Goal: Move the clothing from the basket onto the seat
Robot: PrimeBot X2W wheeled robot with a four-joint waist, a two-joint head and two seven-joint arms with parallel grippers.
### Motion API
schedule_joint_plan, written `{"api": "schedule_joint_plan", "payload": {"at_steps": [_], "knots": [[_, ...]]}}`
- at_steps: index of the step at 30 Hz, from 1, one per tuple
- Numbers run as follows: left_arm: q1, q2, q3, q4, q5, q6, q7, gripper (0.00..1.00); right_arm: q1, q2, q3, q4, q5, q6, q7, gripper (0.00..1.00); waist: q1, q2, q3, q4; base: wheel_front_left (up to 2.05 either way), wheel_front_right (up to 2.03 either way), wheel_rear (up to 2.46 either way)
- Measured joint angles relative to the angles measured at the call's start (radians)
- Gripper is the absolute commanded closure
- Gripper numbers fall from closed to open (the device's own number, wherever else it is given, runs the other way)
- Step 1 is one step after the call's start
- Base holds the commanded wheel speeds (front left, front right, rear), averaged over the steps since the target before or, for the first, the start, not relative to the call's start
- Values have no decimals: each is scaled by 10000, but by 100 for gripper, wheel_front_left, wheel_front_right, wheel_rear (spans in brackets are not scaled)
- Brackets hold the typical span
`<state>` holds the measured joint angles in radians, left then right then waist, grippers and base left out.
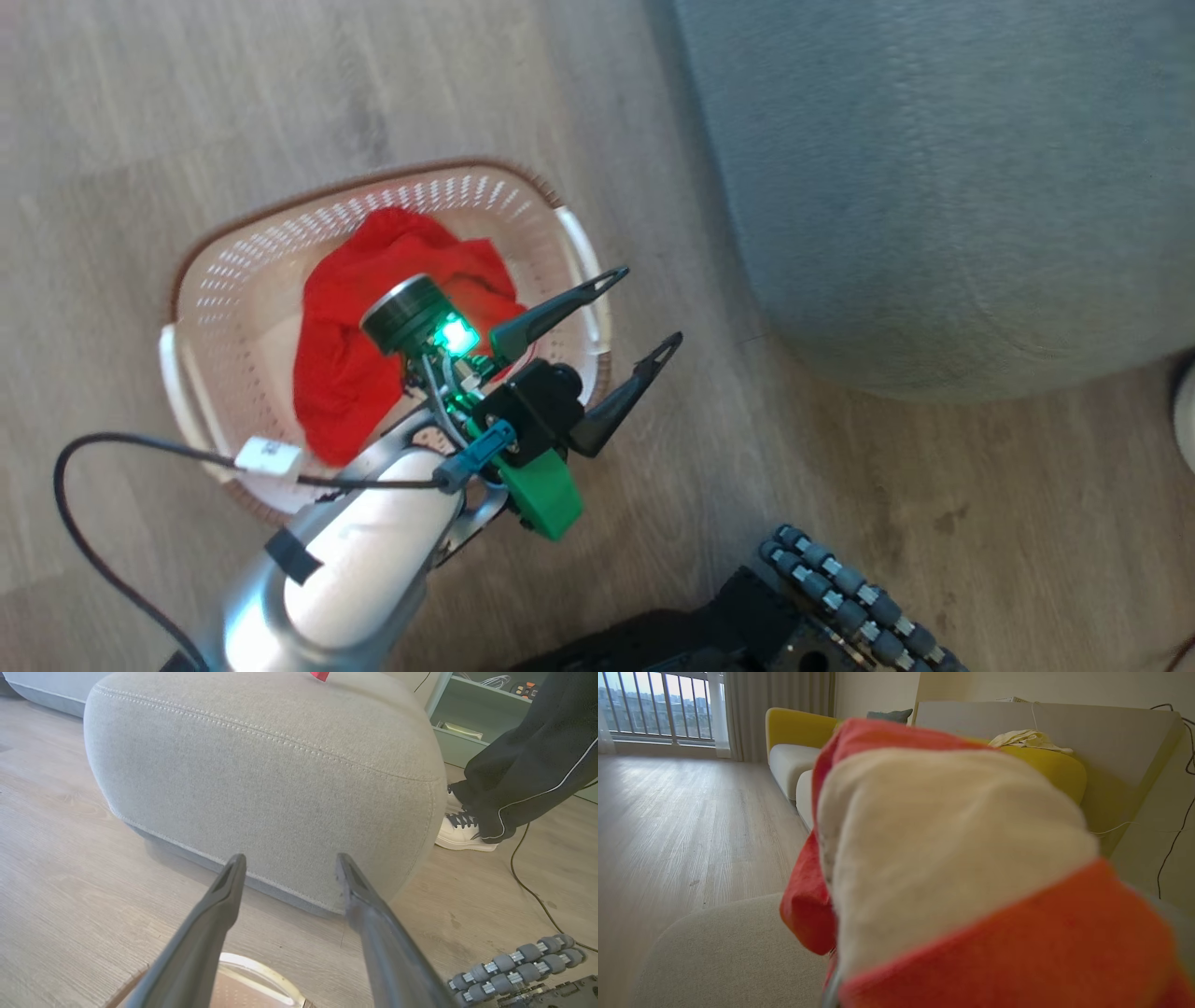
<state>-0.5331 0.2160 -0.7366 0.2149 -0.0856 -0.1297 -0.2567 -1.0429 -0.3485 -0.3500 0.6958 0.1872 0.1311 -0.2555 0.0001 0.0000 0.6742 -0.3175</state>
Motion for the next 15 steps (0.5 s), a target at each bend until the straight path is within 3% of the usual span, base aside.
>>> {"api": "schedule_joint_plan", "payload": {"at_steps": [8,15], "knots": [[-377,-100,90,-27,2,0,0,0,-791,-322,-378,1975,-686,0,0,100,0,0,523,790,0,0,0],[-392,-196,180,-31,6,0,0,0,-1222,-453,-439,3695,-1198,0,0,100,-1,0,756,1067,0,0,0]]}}
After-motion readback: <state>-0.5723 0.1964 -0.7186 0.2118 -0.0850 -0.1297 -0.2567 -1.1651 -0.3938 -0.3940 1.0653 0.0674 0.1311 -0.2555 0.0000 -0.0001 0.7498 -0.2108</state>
